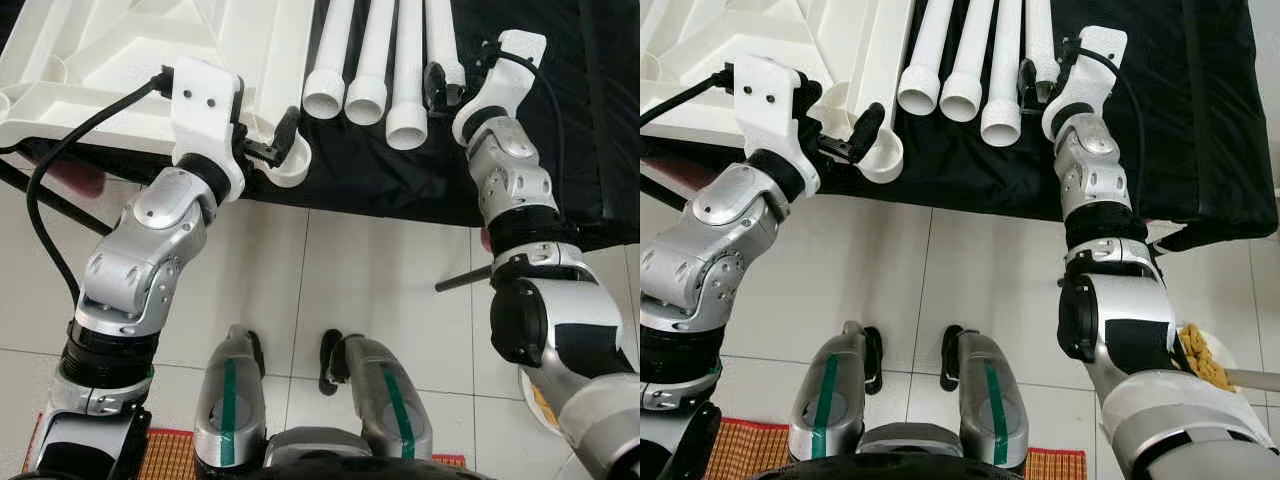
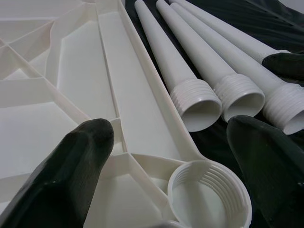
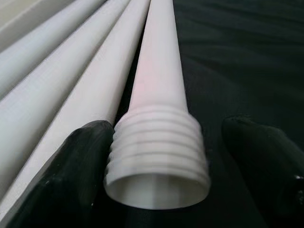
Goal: Building children table
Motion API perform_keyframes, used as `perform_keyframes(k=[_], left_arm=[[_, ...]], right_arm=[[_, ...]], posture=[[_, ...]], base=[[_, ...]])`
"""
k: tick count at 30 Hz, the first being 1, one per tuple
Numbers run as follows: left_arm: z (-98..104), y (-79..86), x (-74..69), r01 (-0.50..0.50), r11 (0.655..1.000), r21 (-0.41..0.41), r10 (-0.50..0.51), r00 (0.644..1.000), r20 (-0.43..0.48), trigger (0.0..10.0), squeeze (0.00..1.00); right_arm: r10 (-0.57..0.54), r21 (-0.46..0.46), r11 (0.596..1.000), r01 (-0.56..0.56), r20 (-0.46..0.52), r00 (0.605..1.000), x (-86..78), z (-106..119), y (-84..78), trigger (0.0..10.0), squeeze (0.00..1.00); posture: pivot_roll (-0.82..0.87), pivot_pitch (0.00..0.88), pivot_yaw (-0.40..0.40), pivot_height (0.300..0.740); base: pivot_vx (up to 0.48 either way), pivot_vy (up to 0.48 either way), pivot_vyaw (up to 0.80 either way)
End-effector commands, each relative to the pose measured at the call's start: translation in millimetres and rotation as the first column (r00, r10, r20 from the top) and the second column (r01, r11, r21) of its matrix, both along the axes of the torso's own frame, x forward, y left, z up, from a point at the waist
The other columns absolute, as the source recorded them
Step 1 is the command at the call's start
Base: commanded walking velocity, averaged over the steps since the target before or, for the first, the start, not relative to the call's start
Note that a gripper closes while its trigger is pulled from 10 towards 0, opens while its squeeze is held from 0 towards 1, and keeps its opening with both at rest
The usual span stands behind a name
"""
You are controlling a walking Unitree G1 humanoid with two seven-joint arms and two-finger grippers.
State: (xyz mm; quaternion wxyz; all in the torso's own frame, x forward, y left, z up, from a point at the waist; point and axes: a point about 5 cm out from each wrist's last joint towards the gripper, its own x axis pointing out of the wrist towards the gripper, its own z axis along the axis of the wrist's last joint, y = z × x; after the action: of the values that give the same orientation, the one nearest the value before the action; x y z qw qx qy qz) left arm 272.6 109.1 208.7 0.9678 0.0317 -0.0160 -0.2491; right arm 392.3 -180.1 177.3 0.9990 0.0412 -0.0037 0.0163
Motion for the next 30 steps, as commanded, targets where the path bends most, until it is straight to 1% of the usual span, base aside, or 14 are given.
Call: perform_keyframes(k=[1, 7, 12, 13, 14, 15, 16, 17, 21, 24, 28, 29, 30], left_arm=[[-2.2, -3.9, -5.5, 0.105, 0.994, 0.014, -0.104, 0.994, -0.025, 10.0, 0.0], [-0.4, -3.1, -5.6, 0.091, 0.996, 0.014, -0.091, 0.995, -0.028, 10.0, 0.0], [0.4, -3.2, -6.2, 0.09, 0.996, 0.011, -0.089, 0.995, -0.033, 10.0, 0.0], [0.9, -3.2, -6.6, 0.084, 0.996, 0.014, -0.084, 0.996, -0.03, 10.0, 0.0], [1.3, -3.1, -6.8, 0.079, 0.997, 0.016, -0.079, 0.997, -0.027, 10.0, 0.0], [1.2, -2.8, -7.1, 0.077, 0.997, 0.017, -0.077, 0.997, -0.028, 10.0, 0.0], [1.1, -2.6, -7.4, 0.076, 0.997, 0.017, -0.076, 0.997, -0.029, 10.0, 0.0], [0.9, -2.1, -7.5, 0.075, 0.997, 0.016, -0.075, 0.997, -0.032, 10.0, 0.0], [1.6, -1.7, -7.2, 0.075, 0.997, 0.017, -0.075, 0.997, -0.033, 10.0, 0.0], [2.0, -1.5, -6.8, 0.076, 0.997, 0.022, -0.075, 0.997, -0.031, 10.0, 0.0], [3.5, -2.2, -6.6, 0.083, 0.996, 0.016, -0.083, 0.996, -0.029, 10.0, 0.0], [3.9, -2.8, -6.6, 0.088, 0.996, 0.01, -0.088, 0.996, -0.028, 10.0, 0.0], [4.2, -3.2, -6.7, 0.091, 0.996, 0.006, -0.091, 0.995, -0.028, 10.0, 0.0]], right_arm=[[0.004, 0.004, 1.0, -0.004, -0.022, 1.0, 0.0, -6.3, -0.4, 10.0, 0.0], [0.027, -0.012, 1.0, -0.027, -0.039, 0.999, 2.6, -10.5, 3.6, 10.0, 0.0], [0.029, -0.013, 0.999, -0.03, -0.038, 0.999, 4.3, -10.6, 3.4, 10.0, 0.0], [0.027, -0.009, 1.0, -0.027, -0.037, 0.999, 4.5, -11.0, 2.9, 9.8, 0.0], [0.025, -0.007, 1.0, -0.025, -0.036, 0.999, 4.7, -11.2, 2.5, 9.8, 0.0], [0.019, 0.009, 1.0, -0.019, -0.038, 0.999, 4.7, -11.8, 2.1, 4.2, 0.0], [0.016, 0.02, 1.0, -0.015, -0.04, 0.999, 4.7, -12.3, 1.8, 4.2, 0.0], [0.015, 0.023, 1.0, -0.014, -0.039, 0.999, 4.5, -12.8, 1.6, 0.0, 0.0], [0.014, 0.024, 1.0, -0.014, -0.038, 0.999, 3.8, -14.9, 1.1, 0.0, 0.0], [0.023, 0.054, 0.998, -0.021, -0.042, 0.999, 2.8, -17.8, 0.8, 0.0, 0.0], [0.001, 0.058, 0.998, 0.001, -0.027, 1.0, 1.5, -17.9, -5.1, 0.0, 0.0], [-0.012, 0.065, 0.998, 0.011, 0.003, 1.0, 0.0, -16.4, -8.8, 1.3, 0.0], [-0.019, 0.071, 0.997, 0.017, 0.025, 0.999, -1.2, -15.4, -11.2, 1.3, 0.0]], posture=[[0.11, 0.19, -0.028, 0.74], [0.12, 0.19, -0.033, 0.74], [0.12, 0.188, -0.034, 0.74], [0.12, 0.192, -0.034, 0.74], [0.12, 0.192, -0.034, 0.74], [0.13, 0.192, -0.034, 0.74], [0.13, 0.192, -0.034, 0.74], [0.13, 0.193, -0.033, 0.74], [0.13, 0.192, -0.033, 0.74], [0.13, 0.192, -0.031, 0.74], [0.12, 0.19, -0.033, 0.74], [0.12, 0.188, -0.034, 0.74], [0.12, 0.188, -0.034, 0.74]], base=[[0.0, 0.0, 0.0], [0.0, 0.0, 0.0], [0.0, 0.0, 0.0], [0.0, 0.0, 0.0], [0.0, 0.0, 0.0], [0.0, 0.0, 0.0], [0.0, 0.0, 0.0], [0.0, 0.0, 0.0], [0.0, 0.0, 0.0], [0.0, 0.0, 0.0], [0.0, 0.0, 0.0], [0.0, 0.0, 0.0], [0.0, 0.0, 0.0]])
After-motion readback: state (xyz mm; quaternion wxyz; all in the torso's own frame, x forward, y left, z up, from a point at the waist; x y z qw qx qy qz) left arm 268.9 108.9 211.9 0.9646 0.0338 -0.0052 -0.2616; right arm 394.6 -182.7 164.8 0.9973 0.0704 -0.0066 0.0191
